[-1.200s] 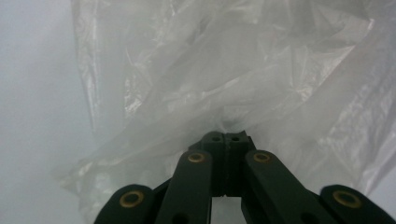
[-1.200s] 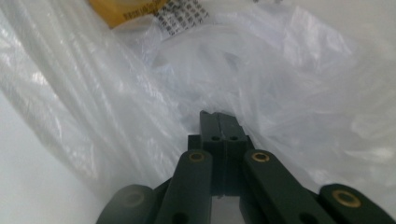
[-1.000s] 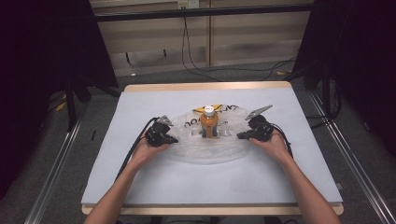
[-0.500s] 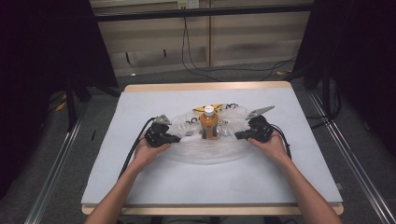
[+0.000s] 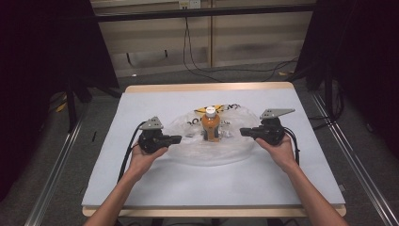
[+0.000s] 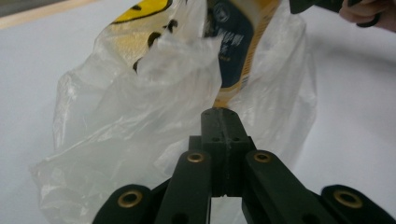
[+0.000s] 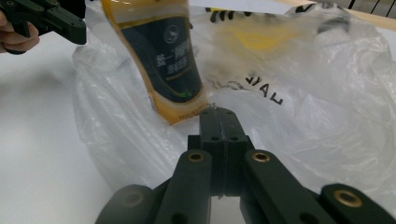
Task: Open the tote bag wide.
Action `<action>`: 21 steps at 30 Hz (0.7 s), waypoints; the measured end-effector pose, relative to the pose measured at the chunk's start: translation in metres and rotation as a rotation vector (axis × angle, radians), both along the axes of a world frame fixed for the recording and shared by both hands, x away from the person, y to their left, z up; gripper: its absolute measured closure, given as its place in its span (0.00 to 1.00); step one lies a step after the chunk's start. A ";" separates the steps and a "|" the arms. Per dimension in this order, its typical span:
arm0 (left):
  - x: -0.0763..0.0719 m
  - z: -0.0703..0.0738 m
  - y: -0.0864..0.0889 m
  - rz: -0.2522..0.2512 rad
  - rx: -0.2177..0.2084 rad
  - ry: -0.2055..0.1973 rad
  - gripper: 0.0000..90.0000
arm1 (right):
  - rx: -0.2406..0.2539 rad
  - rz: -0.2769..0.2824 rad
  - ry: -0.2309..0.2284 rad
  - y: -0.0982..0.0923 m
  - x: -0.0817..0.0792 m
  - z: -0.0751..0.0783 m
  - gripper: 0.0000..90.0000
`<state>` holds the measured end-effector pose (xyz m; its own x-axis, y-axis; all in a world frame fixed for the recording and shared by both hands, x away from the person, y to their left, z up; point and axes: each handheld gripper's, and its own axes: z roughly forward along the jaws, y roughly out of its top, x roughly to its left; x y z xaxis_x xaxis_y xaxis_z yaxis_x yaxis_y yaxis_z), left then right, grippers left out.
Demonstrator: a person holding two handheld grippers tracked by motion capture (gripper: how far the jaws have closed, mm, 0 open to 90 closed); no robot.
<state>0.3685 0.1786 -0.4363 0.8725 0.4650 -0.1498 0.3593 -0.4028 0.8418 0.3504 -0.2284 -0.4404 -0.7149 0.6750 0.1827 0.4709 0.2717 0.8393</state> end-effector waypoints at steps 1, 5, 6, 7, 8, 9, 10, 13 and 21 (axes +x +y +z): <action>-0.003 0.002 0.002 0.000 -0.007 -0.008 0.97 | 0.007 -0.004 -0.016 0.000 -0.007 0.002 0.95; -0.014 0.007 0.006 -0.005 -0.053 -0.033 0.87 | 0.029 -0.025 -0.051 -0.002 -0.017 0.006 0.70; -0.018 0.009 0.007 0.006 -0.038 -0.066 0.83 | 0.035 -0.025 -0.059 -0.003 -0.021 0.007 0.64; -0.022 0.011 0.007 0.007 -0.034 -0.083 0.78 | 0.033 -0.044 -0.075 -0.003 -0.026 0.009 0.52; -0.024 0.011 0.007 0.007 -0.041 -0.098 0.74 | 0.040 -0.050 -0.082 -0.003 -0.029 0.011 0.47; -0.027 0.010 0.008 0.027 -0.040 -0.117 0.70 | 0.046 -0.051 -0.089 -0.004 -0.031 0.012 0.41; -0.029 0.010 0.010 0.045 -0.037 -0.124 0.65 | 0.046 -0.063 -0.098 -0.004 -0.034 0.013 0.33; -0.035 0.009 0.012 0.089 -0.061 -0.145 0.48 | 0.051 -0.110 -0.141 -0.006 -0.043 0.016 0.13; -0.039 0.010 0.030 0.148 -0.107 -0.137 0.13 | 0.111 -0.153 -0.180 -0.016 -0.063 0.016 0.00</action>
<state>0.3294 0.2083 -0.4263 0.8117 0.5771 -0.0900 0.2872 -0.2602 0.9219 0.2877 -0.2445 -0.4242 -0.6335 0.7609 0.1406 0.3399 0.1104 0.9340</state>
